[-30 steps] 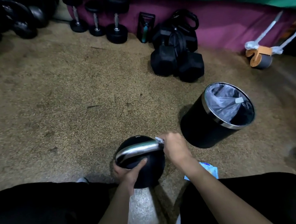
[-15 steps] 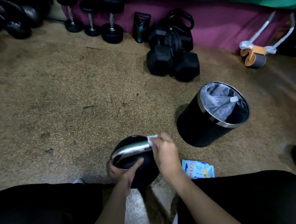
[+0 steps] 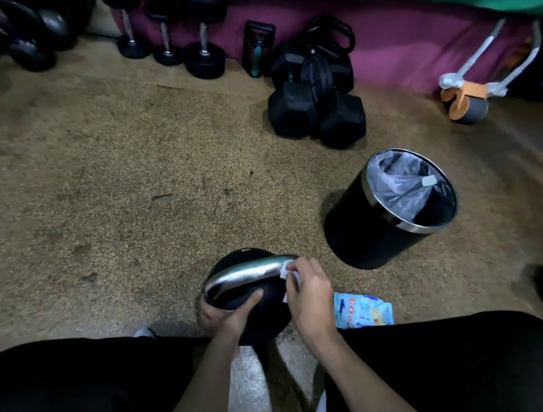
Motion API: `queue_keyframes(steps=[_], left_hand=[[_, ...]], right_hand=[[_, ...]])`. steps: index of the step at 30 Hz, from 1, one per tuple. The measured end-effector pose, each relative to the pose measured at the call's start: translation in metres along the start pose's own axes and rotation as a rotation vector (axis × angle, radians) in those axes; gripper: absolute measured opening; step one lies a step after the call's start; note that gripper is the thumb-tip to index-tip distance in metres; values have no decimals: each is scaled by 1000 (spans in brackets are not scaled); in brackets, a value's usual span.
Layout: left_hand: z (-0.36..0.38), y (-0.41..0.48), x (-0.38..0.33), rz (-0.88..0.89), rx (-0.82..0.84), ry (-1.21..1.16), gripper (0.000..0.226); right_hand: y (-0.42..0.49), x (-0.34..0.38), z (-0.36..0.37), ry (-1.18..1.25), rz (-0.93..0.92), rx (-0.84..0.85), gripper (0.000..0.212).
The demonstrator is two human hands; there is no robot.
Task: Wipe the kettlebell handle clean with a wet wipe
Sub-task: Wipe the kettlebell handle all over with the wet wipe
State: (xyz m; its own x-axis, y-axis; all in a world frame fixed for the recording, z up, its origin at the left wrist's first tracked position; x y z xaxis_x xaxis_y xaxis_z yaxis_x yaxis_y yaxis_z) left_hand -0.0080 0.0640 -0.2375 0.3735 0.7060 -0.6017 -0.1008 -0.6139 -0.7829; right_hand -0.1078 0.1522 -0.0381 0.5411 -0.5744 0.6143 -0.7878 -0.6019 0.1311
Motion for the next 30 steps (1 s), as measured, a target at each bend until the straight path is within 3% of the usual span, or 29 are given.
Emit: queue_keyframes(steps=[11, 16, 22, 30], left_hand=[[-1, -2, -3, 43, -8, -40, 189], [-1, -5, -2, 24, -4, -25, 170], [-1, 0, 2, 16, 18, -45, 188], [-1, -5, -2, 2, 8, -25, 176]], right_hand=[[-3, 0, 9, 54, -27, -51, 10], [-8, -9, 19, 85, 68, -63, 12], [-11, -2, 21, 156, 17, -68, 14], [-11, -4, 15, 151, 16, -61, 15]])
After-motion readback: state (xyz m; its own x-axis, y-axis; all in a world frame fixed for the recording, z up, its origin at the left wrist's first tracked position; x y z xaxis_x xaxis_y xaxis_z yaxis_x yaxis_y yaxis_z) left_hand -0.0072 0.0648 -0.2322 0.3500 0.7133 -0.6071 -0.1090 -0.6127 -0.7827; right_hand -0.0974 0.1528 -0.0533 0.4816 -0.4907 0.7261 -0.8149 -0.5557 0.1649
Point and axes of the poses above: each hand's wrist, its own y-axis towards the middle knuckle, its own z-axis out of the palm, x = y × z, the point moved 2 cm from there along y, towards the middle knuckle, and after that the axes turned 4 degrees about -z, right-handed, at the moved point
